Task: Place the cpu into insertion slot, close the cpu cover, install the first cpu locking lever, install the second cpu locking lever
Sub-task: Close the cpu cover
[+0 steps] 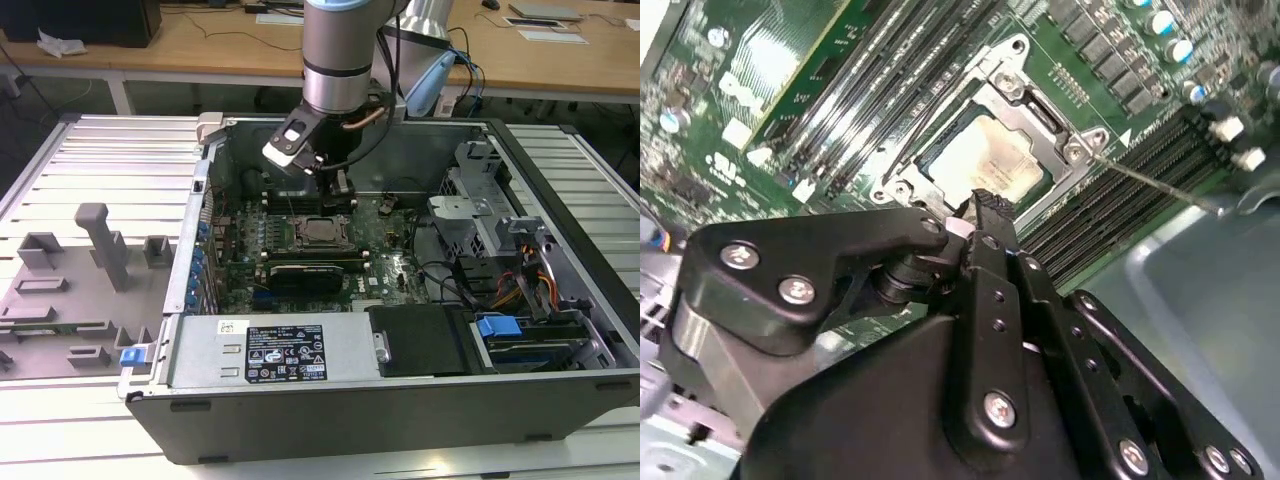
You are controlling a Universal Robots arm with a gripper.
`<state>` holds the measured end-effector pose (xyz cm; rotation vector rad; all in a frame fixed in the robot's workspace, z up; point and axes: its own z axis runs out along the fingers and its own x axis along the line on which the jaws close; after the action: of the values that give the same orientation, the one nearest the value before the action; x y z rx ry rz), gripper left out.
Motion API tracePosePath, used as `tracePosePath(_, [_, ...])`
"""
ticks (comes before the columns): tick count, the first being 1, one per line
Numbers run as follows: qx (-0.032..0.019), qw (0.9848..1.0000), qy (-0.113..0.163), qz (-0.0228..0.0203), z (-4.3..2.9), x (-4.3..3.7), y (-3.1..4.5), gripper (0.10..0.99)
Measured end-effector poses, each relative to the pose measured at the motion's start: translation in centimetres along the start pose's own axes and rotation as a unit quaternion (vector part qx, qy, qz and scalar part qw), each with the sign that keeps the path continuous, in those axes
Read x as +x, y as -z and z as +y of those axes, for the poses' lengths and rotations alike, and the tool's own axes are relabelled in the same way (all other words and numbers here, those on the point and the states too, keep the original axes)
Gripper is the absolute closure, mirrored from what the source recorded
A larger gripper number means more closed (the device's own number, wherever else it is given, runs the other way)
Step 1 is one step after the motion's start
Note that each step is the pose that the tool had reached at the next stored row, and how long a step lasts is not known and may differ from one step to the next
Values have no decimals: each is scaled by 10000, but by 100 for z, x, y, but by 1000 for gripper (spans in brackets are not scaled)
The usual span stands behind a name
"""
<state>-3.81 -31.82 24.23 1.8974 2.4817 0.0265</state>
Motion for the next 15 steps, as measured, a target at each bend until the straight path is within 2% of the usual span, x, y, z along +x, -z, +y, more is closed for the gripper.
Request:
tracePosePath(3, [-1,9992,398,8,0,0,-2,980])
tracePosePath(4, [-1,9985,542,12,0,0,-2,980])
tracePosePath(5, [-2,9973,740,14,0,0,-3,980])
tracePosePath(7, [-1,9956,942,16,0,0,-4,980])
tracePosePath(8, [-1,9939,1098,18,0,0,-5,980])
tracePosePath(10, [0,9883,1523,22,0,0,-7,980])
tracePosePath(12, [1,9849,1732,22,0,0,-8,980])
tracePosePath(13, [2,9819,1896,21,0,0,-9,980])
tracePosePath(14, [2,9764,2157,24,0,0,-11,980])
tracePosePath(15, [1,9726,2324,27,-1,0,-13,980])
